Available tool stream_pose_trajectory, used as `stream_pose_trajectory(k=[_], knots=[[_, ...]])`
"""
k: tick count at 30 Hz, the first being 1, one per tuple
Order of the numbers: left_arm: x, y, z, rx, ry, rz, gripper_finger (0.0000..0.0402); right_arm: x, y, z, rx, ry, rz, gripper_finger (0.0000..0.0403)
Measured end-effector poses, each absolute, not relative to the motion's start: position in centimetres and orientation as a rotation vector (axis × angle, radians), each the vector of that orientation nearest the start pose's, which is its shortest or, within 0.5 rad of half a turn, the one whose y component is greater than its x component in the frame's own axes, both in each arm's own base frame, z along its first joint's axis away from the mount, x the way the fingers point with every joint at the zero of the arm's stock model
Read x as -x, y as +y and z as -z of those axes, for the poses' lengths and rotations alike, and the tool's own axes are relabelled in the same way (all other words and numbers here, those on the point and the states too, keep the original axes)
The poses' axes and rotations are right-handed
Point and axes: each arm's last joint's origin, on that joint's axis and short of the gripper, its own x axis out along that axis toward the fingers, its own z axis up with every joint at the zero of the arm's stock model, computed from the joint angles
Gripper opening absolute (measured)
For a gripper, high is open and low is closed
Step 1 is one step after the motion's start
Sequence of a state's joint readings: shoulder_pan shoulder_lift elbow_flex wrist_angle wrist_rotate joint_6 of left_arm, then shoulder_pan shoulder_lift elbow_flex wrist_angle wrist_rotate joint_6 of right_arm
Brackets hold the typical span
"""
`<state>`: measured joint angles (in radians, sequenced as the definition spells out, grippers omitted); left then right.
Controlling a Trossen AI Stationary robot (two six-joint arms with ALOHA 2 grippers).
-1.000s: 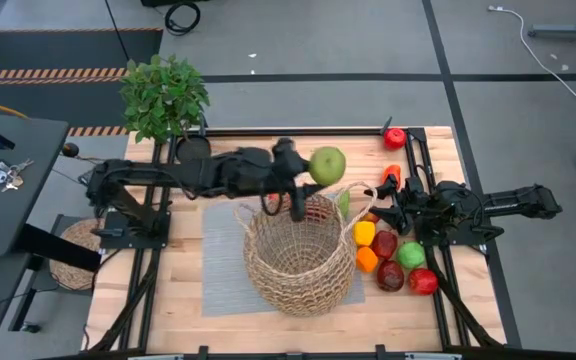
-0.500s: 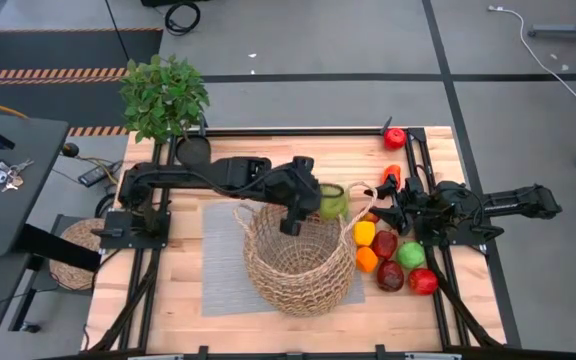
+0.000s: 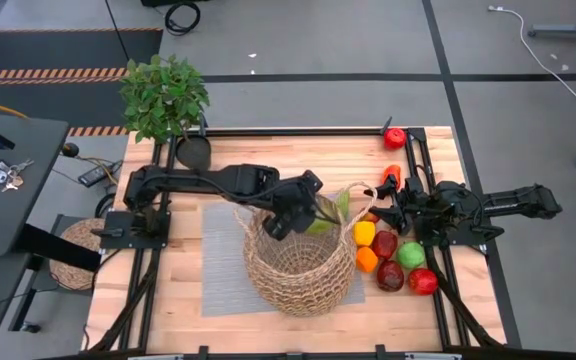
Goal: Build produce basket
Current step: Put the green pear into the basket
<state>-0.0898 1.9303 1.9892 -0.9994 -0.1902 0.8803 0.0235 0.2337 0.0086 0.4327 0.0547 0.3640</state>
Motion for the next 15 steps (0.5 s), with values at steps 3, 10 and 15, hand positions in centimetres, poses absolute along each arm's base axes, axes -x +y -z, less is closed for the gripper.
stream_pose_trajectory(k=[3, 10, 15], knots=[[-41.2, -3.7, -33.8, -0.947, 0.957, 0.357, 0.0194, -11.0, 0.1, -18.8, -0.371, -0.211, -0.007, 0.0312], [-42.7, -5.6, -30.6, -0.994, 1.011, 0.444, 0.0195, -11.0, 0.1, -18.8, -0.371, -0.210, -0.008, 0.0312], [-43.8, -6.7, -28.0, -1.045, 1.049, 0.520, 0.0195, -11.0, 0.1, -18.8, -0.371, -0.210, -0.008, 0.0312]])
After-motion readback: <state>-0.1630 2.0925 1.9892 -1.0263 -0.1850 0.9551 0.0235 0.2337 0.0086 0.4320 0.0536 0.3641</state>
